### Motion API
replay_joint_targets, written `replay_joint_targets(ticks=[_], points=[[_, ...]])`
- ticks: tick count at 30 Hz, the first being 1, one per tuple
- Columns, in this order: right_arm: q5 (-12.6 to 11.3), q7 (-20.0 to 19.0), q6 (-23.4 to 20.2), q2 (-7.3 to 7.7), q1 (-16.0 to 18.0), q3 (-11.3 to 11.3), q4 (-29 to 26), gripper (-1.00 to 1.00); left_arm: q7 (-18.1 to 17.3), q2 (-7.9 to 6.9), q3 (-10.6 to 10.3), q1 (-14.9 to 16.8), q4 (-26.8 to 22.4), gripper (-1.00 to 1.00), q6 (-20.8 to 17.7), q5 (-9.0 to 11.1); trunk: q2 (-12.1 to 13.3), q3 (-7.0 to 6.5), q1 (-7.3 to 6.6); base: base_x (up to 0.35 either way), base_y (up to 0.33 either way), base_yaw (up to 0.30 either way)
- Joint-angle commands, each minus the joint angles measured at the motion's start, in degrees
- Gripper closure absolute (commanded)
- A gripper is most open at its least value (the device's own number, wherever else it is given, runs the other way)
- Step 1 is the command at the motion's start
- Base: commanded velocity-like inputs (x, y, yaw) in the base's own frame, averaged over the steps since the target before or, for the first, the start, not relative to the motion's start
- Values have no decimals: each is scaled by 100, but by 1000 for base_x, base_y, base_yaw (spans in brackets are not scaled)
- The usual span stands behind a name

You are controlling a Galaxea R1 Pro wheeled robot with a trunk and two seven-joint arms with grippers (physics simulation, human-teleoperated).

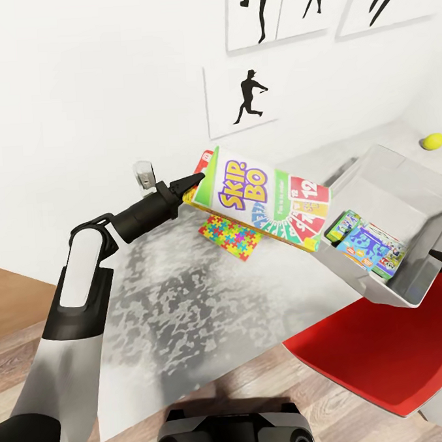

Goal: Put all the toys in the child's room - the three board games (two on the bed and one on the table), the two jigsaw puzzles on the table, and the tennis ball on the table - inside the toy box on the table in the child's room.

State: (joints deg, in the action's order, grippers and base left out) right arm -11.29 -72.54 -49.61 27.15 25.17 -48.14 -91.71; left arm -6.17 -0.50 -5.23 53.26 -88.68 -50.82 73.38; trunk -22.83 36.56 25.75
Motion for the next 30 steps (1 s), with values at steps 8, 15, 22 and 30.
replay_joint_targets(ticks=[8,15,22,30], points=[[-13,-10,-37,1,4,-3,1,-100,-39,-3,-2,4,1,100,-9,-32,-9,7,3,0,0,0],[-13,-10,-37,1,4,-3,1,-100,-39,-3,-2,4,1,100,-9,-32,-9,7,3,0,0,0],[-13,-10,-37,1,4,-3,1,-100,-39,-3,-2,4,1,100,-9,-32,-9,7,3,0,0,0],[-32,-28,-94,68,74,-77,-31,-100,-98,61,-11,-2,-62,100,-70,16,-9,7,3,0,0,0]])
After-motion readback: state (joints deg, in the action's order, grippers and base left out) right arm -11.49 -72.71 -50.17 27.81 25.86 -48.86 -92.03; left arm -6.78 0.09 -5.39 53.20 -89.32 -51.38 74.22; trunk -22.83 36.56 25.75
